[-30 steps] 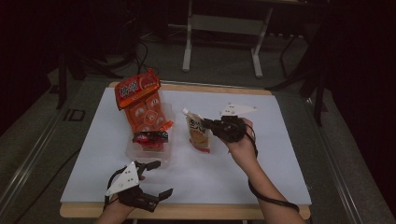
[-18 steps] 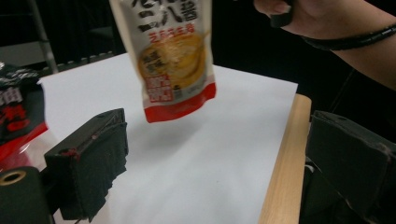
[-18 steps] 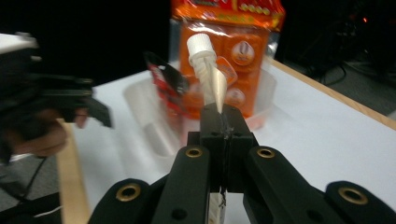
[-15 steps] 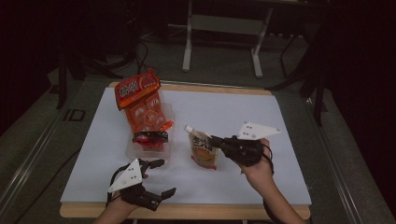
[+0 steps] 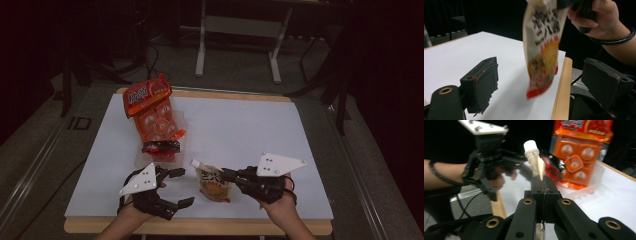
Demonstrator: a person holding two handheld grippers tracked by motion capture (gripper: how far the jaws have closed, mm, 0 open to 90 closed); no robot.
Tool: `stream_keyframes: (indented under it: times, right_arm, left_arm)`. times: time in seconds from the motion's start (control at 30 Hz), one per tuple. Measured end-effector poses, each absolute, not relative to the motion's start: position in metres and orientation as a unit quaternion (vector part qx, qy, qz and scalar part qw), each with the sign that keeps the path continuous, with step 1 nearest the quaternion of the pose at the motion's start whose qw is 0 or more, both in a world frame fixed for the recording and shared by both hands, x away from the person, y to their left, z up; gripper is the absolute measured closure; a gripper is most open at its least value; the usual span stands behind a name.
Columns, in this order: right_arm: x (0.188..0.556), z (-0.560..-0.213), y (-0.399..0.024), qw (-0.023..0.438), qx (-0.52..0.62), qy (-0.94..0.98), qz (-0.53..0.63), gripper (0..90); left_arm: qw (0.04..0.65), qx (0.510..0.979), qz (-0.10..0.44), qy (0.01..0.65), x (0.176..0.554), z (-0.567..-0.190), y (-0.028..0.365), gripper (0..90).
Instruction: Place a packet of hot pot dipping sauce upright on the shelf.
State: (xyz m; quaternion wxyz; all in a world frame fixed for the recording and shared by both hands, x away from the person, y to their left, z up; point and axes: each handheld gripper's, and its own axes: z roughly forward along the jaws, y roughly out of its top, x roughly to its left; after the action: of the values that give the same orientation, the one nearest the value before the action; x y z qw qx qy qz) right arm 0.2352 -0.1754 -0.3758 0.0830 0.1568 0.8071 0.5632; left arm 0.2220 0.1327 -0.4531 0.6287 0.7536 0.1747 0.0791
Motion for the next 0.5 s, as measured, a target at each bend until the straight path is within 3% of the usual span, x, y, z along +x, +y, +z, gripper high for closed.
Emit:
stream_keyframes:
  times: [0.2,0.27,0.5]
  right_arm:
    - [0.229,-0.377,-0.167,0.069,0.137,0.814,0.561,89.6]
    - [0.227,-0.378,-0.165,0.065,0.131,0.816,0.559,89.6]
    - [0.228,-0.383,-0.162,0.060,0.130,0.819,0.555,89.6]
  left_arm:
    - [0.629,0.759,0.078,0.152,0.224,-0.440,0.126,23.1]
    - [0.621,0.766,0.076,0.146,0.227,-0.437,0.125,34.0]
    - [0.612,0.777,0.073,0.127,0.230,-0.430,0.118,56.5]
